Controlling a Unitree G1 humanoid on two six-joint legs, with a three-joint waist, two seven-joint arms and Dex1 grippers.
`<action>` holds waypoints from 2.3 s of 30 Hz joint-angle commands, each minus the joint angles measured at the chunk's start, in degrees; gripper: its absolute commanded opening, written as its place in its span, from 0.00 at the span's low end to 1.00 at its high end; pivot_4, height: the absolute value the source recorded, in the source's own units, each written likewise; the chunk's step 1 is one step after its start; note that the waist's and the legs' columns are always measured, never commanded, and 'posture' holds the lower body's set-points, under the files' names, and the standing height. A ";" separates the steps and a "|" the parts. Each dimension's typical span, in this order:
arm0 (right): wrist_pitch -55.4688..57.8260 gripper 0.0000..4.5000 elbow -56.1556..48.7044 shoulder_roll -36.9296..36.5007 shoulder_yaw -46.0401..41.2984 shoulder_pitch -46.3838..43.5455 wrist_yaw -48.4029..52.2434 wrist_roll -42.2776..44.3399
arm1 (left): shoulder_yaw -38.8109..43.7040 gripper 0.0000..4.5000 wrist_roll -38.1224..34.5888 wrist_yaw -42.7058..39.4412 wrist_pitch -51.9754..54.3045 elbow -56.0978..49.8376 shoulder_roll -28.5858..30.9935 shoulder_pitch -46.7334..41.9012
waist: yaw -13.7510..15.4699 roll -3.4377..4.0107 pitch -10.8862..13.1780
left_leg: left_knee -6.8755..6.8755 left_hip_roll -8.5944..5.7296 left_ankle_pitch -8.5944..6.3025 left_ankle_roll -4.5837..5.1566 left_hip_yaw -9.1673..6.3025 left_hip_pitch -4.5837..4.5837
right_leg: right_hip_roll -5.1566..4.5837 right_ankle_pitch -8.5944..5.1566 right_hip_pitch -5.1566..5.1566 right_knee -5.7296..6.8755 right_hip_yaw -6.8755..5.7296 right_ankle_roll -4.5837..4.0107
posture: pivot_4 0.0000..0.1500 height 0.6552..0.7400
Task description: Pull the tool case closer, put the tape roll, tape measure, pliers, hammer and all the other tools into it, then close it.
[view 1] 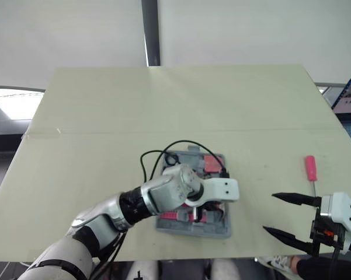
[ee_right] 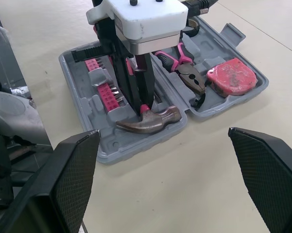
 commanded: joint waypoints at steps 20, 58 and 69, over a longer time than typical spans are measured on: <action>0.66 1.00 -2.68 0.94 -2.21 0.67 -0.74 0.79 | 4.03 0.64 -0.95 -1.46 4.42 -3.51 -2.14 -1.21 | 0.00 0.00 0.00 | 0.00 0.00 0.00 0.00 0.00 0.00 | 0.00 0.00 0.00 0.01 0.00 0.00 | 1.00 0.97; -0.16 1.00 0.42 0.54 -2.90 -1.91 1.64 0.75 | 31.99 0.01 -0.88 -7.48 -55.62 -3.43 13.26 40.17 | -0.33 0.15 -0.12 | -0.04 0.00 0.00 0.00 0.04 0.15 | -0.04 -0.01 0.05 0.10 -0.01 -0.01 | 1.00 0.97; -0.14 1.00 0.04 0.78 -3.75 -0.90 1.53 0.70 | 30.48 0.01 1.96 -5.97 -57.65 1.54 11.49 38.62 | -0.23 0.15 -0.12 | -0.04 0.00 0.00 0.00 0.04 0.15 | -0.04 -0.01 0.06 0.10 -0.01 -0.01 | 1.00 0.97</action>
